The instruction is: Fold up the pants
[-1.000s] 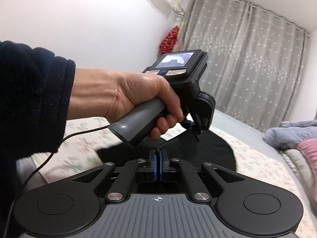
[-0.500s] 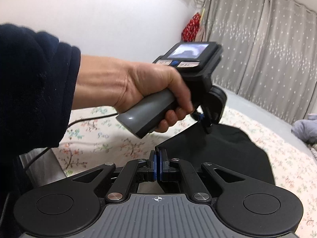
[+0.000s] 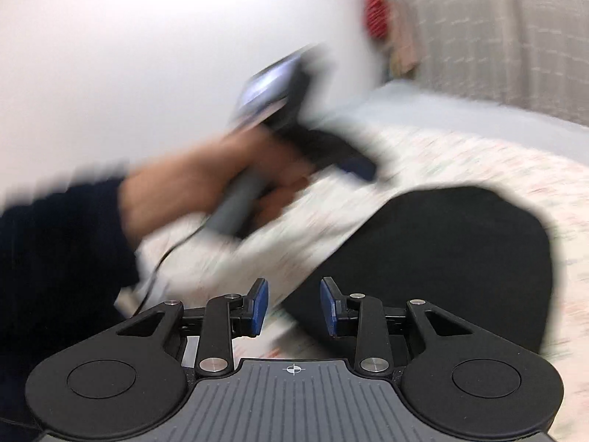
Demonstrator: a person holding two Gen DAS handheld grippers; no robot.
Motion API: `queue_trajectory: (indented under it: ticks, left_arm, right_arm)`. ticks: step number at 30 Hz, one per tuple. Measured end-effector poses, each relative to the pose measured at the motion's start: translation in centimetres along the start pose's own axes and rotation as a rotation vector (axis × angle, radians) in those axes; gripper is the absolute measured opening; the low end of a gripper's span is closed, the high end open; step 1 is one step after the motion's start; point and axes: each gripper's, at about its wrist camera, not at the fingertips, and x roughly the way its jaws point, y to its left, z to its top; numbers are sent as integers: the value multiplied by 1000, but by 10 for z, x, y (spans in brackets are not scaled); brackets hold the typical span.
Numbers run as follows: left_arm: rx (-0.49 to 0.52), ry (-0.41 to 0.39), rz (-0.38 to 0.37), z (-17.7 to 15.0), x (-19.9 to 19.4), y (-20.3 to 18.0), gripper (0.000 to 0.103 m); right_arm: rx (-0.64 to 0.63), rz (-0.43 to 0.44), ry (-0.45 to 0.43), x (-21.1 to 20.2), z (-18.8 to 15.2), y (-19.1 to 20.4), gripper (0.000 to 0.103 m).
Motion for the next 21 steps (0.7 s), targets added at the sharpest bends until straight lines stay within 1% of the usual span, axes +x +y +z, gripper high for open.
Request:
queue_trajectory:
  ticks: [1, 2, 3, 4, 5, 6, 7, 8, 9, 10, 14, 15, 18, 20, 21]
  left_arm:
    - [6, -1, -43, -4, -4, -11, 42]
    - [14, 8, -80, -10, -5, -23, 42]
    - [28, 29, -96, -16, -2, -33, 42]
    - [53, 64, -93, -24, 3, -44, 42]
    - [85, 112, -78, -33, 11, -54, 41]
    - [110, 162, -55, -41, 20, -59, 41]
    - [124, 198, -29, -49, 27, -60, 40]
    - [143, 213, -5, -56, 32, -61, 39]
    - [170, 210, 4, -60, 33, -63, 39]
    - [194, 206, 10, -61, 33, -65, 39]
    - [194, 204, 16, -62, 32, -65, 39]
    - [201, 203, 19, -62, 33, -64, 39]
    - [205, 200, 21, -65, 33, -67, 39]
    - [213, 197, 14, -66, 34, -66, 39]
    - [213, 195, 9, -66, 33, -66, 39]
  right_arm:
    - [25, -41, -31, -11, 8, -20, 31]
    - [44, -101, -45, -16, 13, -41, 31]
    - [67, -158, -34, -14, 15, -62, 31]
    - [107, -208, -1, -6, 13, -84, 30]
    - [173, -245, 47, 5, 7, -106, 29]
    - [237, -246, 99, 15, -3, -122, 26]
    - [289, -217, 153, 26, -16, -134, 26]
    - [323, -193, 193, 36, -29, -141, 25]
    - [323, -193, 193, 40, -34, -143, 23]
    - [317, -197, 187, 40, -33, -144, 18]
    - [431, -185, 144, 49, -11, -173, 21]
    - [466, -174, 137, 56, -11, -178, 21]
    - [593, -103, 101, 69, -7, -206, 22]
    - [643, -93, 81, 82, 0, -226, 22]
    - [658, -90, 74, 89, 3, -235, 21]
